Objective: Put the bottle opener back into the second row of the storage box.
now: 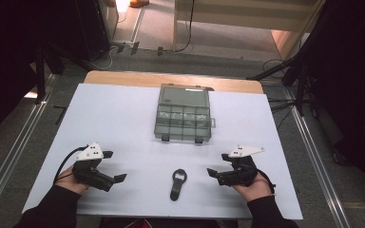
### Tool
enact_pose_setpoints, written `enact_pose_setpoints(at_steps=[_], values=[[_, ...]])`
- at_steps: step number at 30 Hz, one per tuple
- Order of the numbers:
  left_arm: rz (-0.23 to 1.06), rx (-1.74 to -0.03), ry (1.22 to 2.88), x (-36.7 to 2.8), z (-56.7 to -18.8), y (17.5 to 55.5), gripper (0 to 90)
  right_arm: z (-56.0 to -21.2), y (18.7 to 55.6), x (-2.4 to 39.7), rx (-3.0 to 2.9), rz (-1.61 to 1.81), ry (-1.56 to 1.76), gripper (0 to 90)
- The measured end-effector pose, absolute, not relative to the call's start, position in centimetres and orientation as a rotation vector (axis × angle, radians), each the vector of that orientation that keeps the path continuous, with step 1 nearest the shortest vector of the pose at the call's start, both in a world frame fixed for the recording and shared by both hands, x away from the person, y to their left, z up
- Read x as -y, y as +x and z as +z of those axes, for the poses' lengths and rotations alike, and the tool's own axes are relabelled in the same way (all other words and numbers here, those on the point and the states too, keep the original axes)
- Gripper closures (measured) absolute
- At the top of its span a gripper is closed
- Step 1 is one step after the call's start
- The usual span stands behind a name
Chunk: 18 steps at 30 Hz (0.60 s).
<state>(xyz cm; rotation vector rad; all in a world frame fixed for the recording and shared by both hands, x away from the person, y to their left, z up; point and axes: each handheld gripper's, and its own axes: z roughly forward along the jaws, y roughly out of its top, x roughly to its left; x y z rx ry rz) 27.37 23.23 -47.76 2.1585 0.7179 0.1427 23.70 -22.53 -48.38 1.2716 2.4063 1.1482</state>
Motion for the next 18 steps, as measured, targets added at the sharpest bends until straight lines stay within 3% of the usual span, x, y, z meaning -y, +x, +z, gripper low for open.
enact_pose_setpoints(at_steps=[18], values=[[0.145,-0.717,2.157,-23.32,-47.75,27.28,0.0,-48.53,23.66,22.59,-2.393,1.171,1.28,20.4]])
